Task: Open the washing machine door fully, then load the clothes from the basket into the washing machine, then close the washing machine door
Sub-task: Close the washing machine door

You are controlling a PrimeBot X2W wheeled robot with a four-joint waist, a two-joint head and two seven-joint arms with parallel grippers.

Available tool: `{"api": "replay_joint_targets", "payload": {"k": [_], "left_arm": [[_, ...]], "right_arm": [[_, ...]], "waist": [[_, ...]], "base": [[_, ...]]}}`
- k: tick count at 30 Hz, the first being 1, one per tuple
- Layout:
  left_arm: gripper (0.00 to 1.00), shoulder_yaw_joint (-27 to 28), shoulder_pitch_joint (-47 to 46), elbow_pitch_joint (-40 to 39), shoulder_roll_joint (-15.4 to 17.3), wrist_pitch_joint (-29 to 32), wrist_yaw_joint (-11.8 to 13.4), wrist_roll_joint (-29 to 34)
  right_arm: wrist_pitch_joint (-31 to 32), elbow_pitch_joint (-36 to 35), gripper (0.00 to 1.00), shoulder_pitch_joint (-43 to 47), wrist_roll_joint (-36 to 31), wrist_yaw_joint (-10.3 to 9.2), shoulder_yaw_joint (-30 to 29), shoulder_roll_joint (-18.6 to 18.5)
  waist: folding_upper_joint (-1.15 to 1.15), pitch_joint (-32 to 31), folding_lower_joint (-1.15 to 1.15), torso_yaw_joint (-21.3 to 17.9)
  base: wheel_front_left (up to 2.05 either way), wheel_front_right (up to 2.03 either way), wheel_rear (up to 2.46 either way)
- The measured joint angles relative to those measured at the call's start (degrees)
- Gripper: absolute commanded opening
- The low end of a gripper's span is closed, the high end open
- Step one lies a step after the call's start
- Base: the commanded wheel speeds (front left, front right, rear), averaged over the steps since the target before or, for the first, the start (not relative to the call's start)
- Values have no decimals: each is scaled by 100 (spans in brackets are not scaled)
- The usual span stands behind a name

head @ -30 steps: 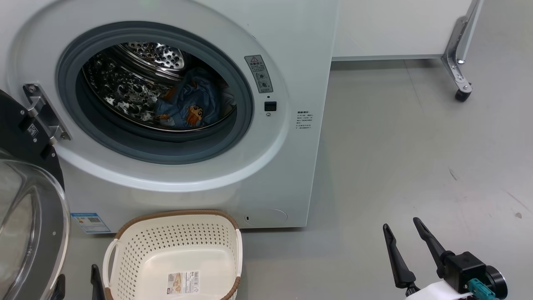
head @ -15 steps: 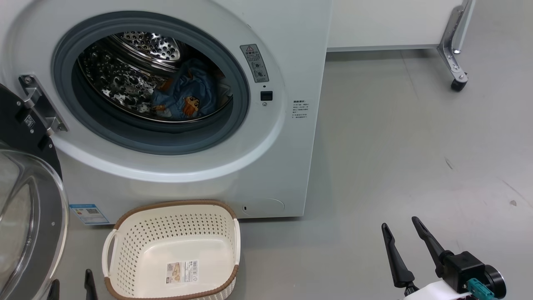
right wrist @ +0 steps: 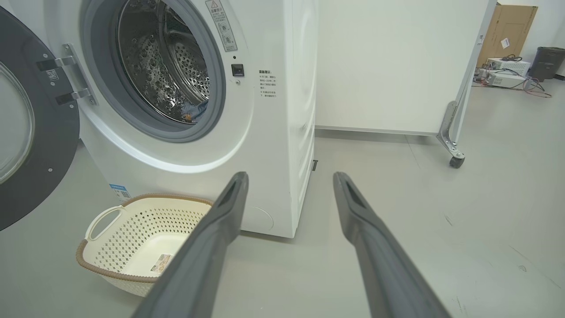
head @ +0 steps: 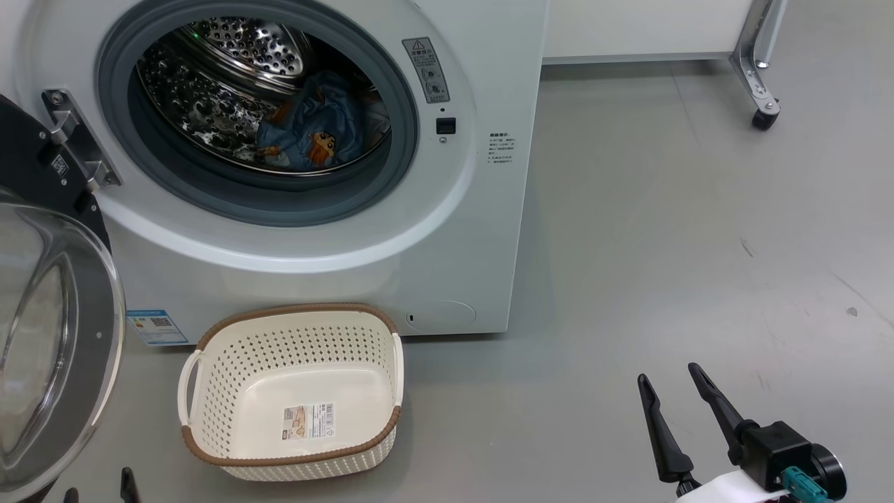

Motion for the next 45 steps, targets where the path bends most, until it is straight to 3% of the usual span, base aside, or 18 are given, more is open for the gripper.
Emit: {"api": "replay_joint_targets", "payload": {"k": [9,18,28,40,45], "left_arm": [[100,-231,-200,126,55,0,-1,1],[100,-411,-496,213,55,0,-2,155],[100,-169,-835,479,-22,0,11,438],[100,-223,-1157,619,-55,0,377,711],[100,-420,-1334,702,-68,0,571,398]], "right_arm": [[0,0,100,-2,1,0,-53,19],[0,-60,100,-105,-65,0,-34,16],[0,-24,100,-610,-136,1,680,-92],[0,86,100,-829,-43,1,991,-177],[0,121,100,-887,-27,1,1096,-202]], "waist": [[0,29,0,20],[0,21,0,340],[0,-21,0,1018],[0,-118,0,1967],[0,-104,0,2362]], "base": [[-39,39,0],[-4,4,0],[0,0,0],[0,0,0],[0,0,0]]}}
